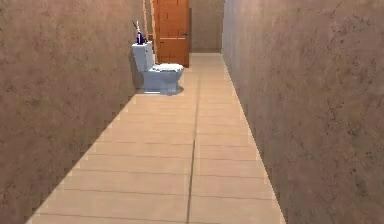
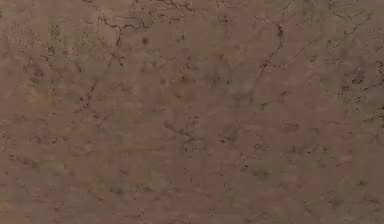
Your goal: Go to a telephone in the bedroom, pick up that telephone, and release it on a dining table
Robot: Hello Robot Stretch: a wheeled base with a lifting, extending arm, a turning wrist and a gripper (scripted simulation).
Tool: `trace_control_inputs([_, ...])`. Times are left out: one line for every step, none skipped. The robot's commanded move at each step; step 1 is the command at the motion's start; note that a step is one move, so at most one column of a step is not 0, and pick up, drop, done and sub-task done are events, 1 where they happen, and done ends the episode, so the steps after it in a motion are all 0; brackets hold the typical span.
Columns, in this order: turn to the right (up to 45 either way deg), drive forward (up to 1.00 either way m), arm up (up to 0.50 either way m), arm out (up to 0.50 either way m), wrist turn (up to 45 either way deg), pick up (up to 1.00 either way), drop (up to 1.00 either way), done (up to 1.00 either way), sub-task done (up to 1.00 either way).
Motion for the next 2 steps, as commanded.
trace_control_inputs([0.0, 0.3, 0.0, 0.0, 0.0, 0.0, 0.0, 0.0, 0.0])
trace_control_inputs([3.0, 0.0, 0.0, 0.0, 0.0, 0.0, 0.0, 0.0, 0.0])
